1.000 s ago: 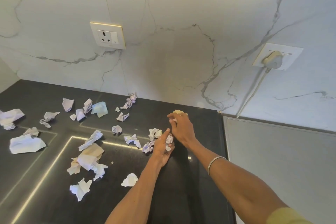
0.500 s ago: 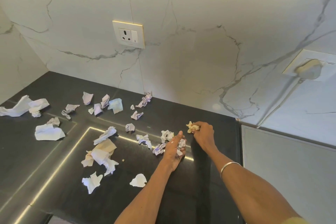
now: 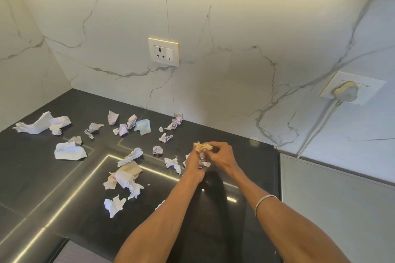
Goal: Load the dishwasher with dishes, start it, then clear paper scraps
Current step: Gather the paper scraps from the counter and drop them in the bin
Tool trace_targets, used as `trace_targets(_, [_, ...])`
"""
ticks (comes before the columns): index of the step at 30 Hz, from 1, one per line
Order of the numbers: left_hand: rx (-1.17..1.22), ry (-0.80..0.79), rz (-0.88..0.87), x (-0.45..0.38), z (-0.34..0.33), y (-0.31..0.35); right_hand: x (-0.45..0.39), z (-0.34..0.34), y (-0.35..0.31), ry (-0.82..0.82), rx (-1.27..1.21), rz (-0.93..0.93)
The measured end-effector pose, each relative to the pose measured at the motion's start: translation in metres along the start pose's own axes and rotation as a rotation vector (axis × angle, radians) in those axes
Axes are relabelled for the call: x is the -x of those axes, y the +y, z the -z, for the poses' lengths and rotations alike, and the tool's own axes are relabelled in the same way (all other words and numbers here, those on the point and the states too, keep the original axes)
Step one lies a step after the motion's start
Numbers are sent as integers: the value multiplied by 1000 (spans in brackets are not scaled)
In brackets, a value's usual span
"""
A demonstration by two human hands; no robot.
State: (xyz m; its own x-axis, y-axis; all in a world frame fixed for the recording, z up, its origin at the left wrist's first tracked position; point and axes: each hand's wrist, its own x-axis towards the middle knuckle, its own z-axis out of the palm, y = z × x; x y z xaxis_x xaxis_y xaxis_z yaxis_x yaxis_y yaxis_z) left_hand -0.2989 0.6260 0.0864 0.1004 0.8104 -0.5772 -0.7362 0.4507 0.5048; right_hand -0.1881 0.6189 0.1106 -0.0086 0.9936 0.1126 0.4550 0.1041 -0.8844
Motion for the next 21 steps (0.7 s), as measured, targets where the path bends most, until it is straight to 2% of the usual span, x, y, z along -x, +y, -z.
trace_targets(5, [154, -8, 12, 12, 30, 28, 0, -37, -23, -235, 68, -8])
trace_targets(8, [70, -66, -12, 18, 48, 41, 0, -61, -25, -231, -35, -38])
trace_targets(10, [32, -49, -13, 24, 56, 48, 1, -72, -29, -205, -61, -87])
trace_targets(14, [-119, 229, -127, 26, 76, 60, 7, -86, -32, -9, -193, -196])
trace_targets(16, [-146, 318, -161, 23, 92, 64, 6, -88, -24, 88, -150, -199])
trace_targets(18, [-166, 372, -189, 18, 111, 63, 5, -88, -14, 63, -6, -181])
trace_targets(21, [-189, 429, -223, 17, 134, 57, 7, -86, -2, -57, 209, -153])
